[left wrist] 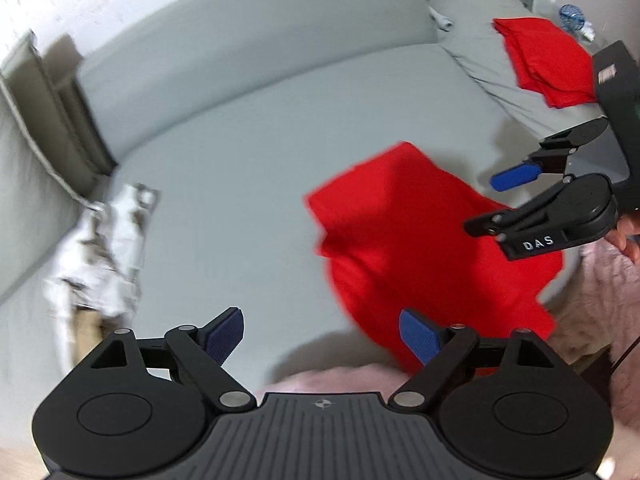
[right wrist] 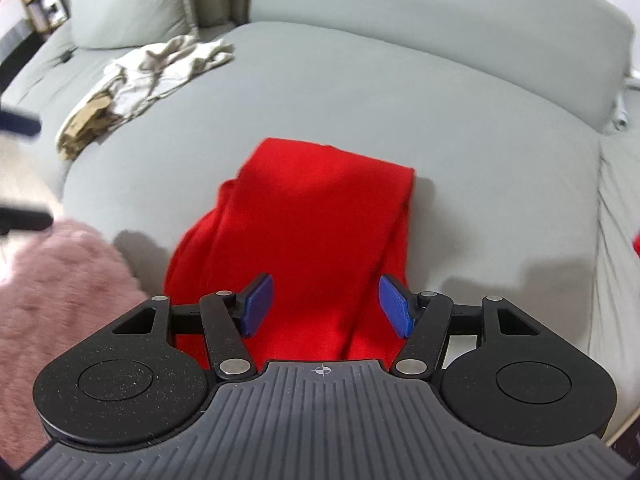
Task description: Fold clothes
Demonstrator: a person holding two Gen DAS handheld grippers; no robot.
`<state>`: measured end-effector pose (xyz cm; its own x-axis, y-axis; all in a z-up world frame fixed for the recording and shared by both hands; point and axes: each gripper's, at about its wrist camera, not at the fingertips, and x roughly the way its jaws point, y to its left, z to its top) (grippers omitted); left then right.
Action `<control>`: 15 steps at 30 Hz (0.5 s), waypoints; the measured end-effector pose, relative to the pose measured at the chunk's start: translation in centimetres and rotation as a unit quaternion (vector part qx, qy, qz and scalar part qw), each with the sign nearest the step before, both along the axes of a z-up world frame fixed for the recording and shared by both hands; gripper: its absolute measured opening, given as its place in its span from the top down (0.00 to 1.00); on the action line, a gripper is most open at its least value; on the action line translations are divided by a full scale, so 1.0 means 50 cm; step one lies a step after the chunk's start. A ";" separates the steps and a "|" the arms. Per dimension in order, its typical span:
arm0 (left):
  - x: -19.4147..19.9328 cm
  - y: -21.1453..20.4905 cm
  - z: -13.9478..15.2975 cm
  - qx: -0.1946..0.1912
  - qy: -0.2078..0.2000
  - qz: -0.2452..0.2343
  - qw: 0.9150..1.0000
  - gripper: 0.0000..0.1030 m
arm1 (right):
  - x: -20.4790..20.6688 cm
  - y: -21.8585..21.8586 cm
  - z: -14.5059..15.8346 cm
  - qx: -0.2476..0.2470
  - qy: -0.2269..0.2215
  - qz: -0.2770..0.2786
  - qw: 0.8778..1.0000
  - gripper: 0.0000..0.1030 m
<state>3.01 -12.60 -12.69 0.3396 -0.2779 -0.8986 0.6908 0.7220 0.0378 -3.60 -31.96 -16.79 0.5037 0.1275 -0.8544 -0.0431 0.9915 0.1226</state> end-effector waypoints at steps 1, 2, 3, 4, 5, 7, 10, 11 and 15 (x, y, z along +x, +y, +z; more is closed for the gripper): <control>0.002 -0.013 -0.024 -0.014 0.010 0.010 1.000 0.17 | -0.005 -0.002 0.000 0.000 0.001 0.000 1.000 0.37; 0.003 -0.024 -0.046 -0.021 0.018 0.019 0.999 0.20 | -0.016 -0.009 -0.001 -0.009 0.001 0.000 1.000 0.37; 0.004 -0.036 -0.067 -0.027 0.026 0.028 0.999 0.25 | -0.026 -0.016 -0.002 -0.018 0.001 0.000 1.000 0.37; 0.004 -0.043 -0.079 -0.028 0.029 0.030 0.999 0.28 | -0.028 -0.022 -0.001 -0.022 0.001 0.000 1.000 0.37; 0.005 -0.052 -0.100 -0.030 0.028 0.038 0.998 0.33 | -0.037 -0.037 0.000 -0.030 -0.001 -0.002 1.000 0.33; 0.006 -0.061 -0.124 -0.042 0.025 0.052 0.997 0.37 | -0.041 -0.059 0.002 -0.024 -0.008 -0.012 1.000 0.30; 0.015 -0.057 -0.134 -0.112 0.014 0.103 0.988 0.42 | -0.037 -0.078 0.002 -0.012 -0.024 -0.019 0.999 0.50; 0.017 -0.057 -0.135 -0.130 0.010 0.117 0.985 0.43 | -0.032 -0.080 0.001 -0.010 -0.031 -0.016 0.999 0.65; 0.018 -0.065 -0.153 -0.149 -0.006 0.134 0.980 0.54 | 0.004 -0.061 -0.018 0.004 -0.046 0.003 0.999 0.83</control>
